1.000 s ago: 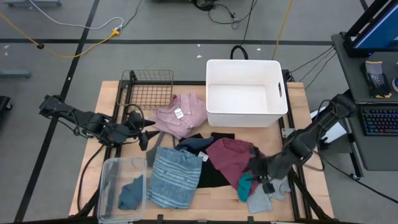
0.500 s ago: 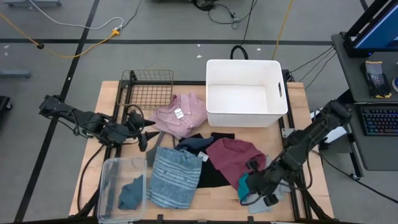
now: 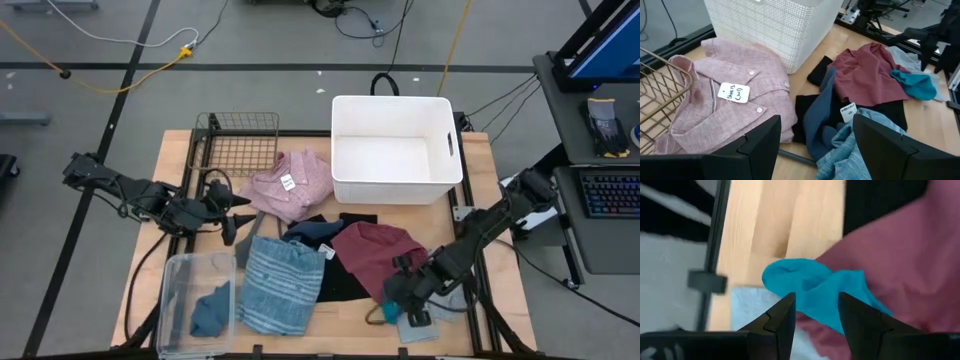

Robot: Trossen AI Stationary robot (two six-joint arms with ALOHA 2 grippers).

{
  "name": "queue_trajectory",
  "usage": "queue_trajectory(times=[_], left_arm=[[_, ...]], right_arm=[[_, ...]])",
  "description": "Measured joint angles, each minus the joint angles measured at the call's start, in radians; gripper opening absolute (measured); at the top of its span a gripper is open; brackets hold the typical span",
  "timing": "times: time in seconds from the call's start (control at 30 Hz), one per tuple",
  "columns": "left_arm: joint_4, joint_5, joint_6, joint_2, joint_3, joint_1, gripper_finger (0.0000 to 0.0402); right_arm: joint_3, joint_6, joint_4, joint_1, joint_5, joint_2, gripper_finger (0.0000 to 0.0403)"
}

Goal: Pick & Place Cloths
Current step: Put the blue sock into the transparent container

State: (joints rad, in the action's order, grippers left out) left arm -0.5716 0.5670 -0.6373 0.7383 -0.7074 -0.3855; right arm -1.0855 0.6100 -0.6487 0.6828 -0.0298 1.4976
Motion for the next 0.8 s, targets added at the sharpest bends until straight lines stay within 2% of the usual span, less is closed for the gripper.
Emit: queue_trajectory(times=[0.13,0.3,0.43,0.8], left_arm=[[0.000,-0.001,0.001,0.000,0.000,0.000,0.0250],[0.000,-0.001,0.014,0.000,0.000,0.000,0.0250],[0.000,-0.001,0.030,0.000,0.000,0.000,0.0250],[-0.002,-0.017,0.061,0.000,0.000,0.000,0.0250]], right_arm=[[0.000,0.191,0.004,-0.028,-0.041,-0.018,0.0139],[0.000,0.324,0.063,-0.035,-0.115,-0.011,0.0139],[0.000,0.364,0.070,-0.035,-0.123,0.004,0.0139],[0.000,0.434,0.073,-0.043,-0.050,0.019,0.0139]])
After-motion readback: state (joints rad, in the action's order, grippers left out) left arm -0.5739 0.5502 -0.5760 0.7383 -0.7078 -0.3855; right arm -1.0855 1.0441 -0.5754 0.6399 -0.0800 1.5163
